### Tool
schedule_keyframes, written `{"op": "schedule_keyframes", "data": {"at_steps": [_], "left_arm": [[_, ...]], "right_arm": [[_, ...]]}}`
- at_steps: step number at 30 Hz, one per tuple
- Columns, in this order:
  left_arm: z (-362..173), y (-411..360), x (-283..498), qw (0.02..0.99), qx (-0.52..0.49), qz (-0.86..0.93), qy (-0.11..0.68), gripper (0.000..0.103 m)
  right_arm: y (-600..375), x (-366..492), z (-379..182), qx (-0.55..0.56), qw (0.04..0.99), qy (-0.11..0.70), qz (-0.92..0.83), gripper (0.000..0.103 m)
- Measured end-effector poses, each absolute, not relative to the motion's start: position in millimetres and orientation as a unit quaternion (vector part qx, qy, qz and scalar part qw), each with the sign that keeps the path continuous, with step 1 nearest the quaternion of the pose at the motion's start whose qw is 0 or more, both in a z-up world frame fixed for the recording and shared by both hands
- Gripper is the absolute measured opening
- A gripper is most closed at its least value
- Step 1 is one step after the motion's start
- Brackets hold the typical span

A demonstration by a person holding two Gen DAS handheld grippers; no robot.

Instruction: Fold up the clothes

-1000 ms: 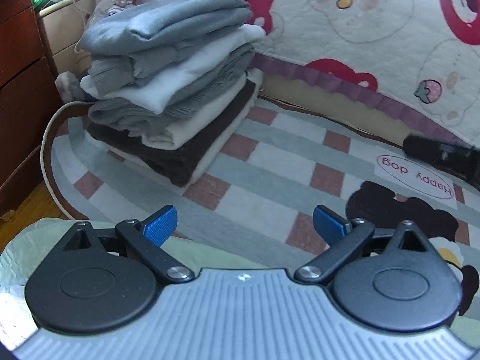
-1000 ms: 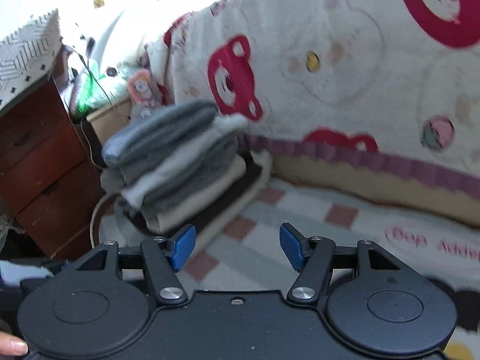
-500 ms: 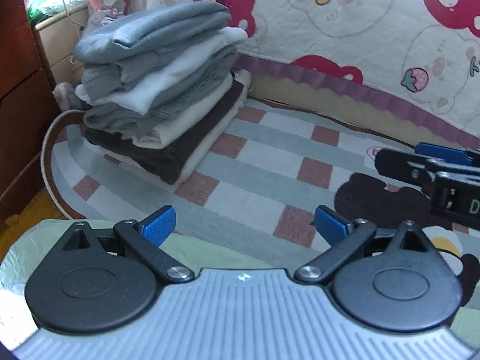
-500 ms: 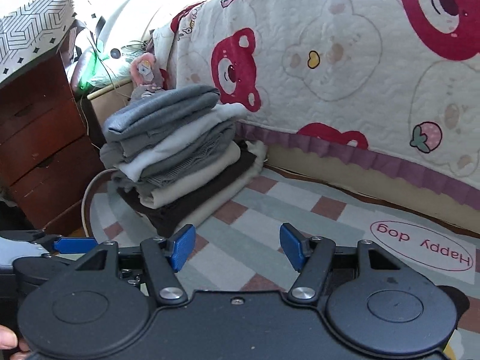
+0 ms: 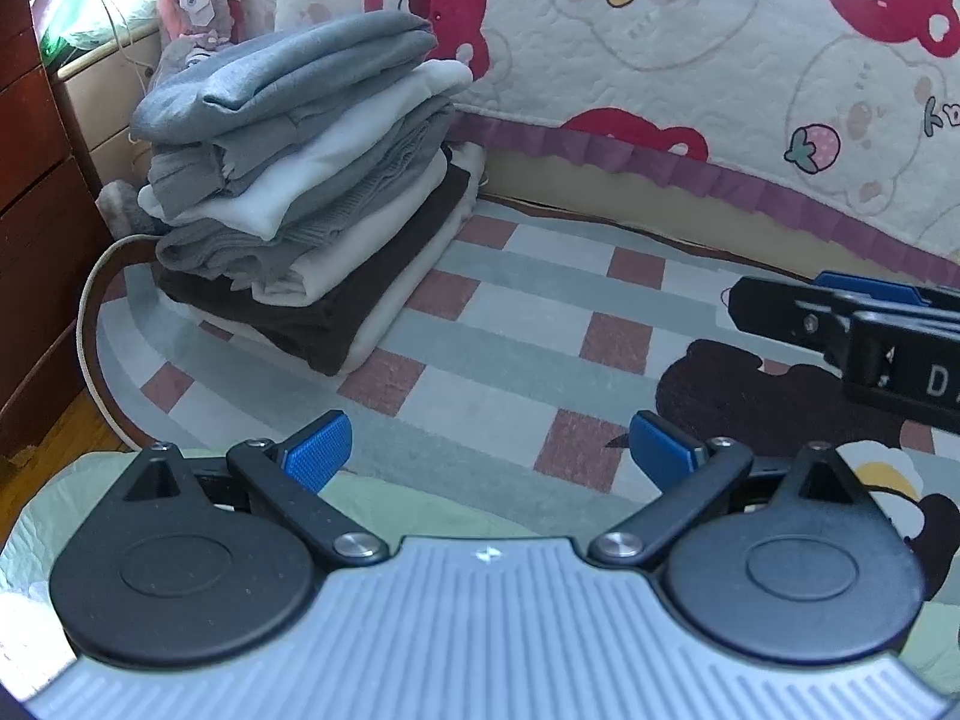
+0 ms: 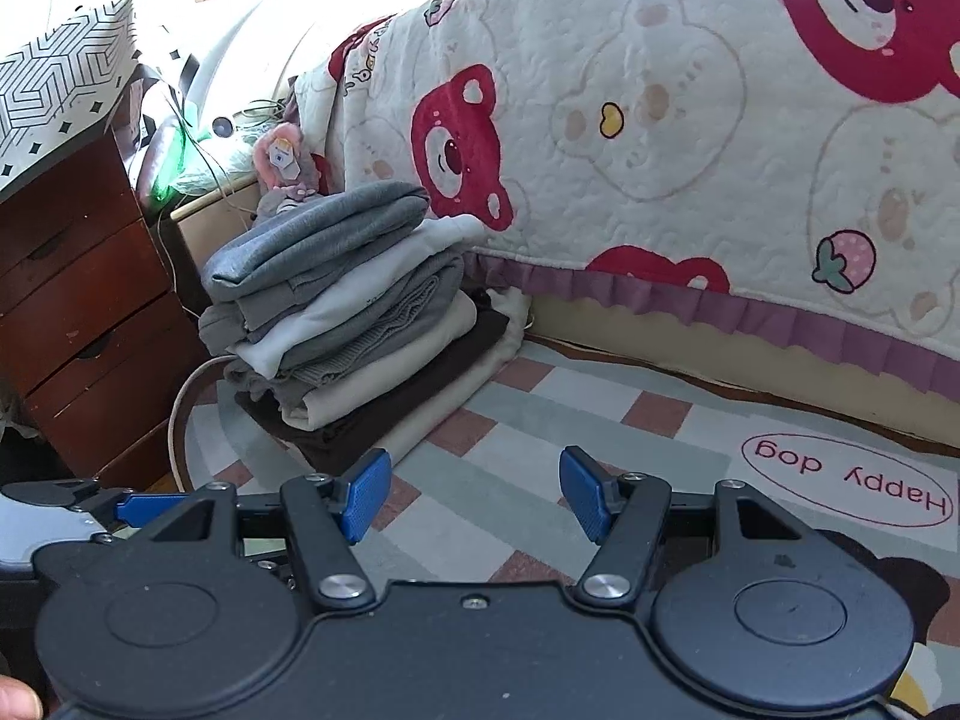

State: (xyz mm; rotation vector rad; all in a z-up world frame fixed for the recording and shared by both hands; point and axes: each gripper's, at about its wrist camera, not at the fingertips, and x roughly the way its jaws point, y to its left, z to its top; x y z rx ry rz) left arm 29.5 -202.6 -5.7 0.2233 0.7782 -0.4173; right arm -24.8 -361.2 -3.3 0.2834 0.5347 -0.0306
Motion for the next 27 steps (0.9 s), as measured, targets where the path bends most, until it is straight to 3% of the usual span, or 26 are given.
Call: {"op": "schedule_keyframes", "data": {"at_steps": [27], "left_arm": [[-8,-186,44,0.9,0.091,-0.185,0.385,0.101]], "right_arm": [[-355,-21,-4,0.142,0.952,0.27,-0.013,0.067]]}}
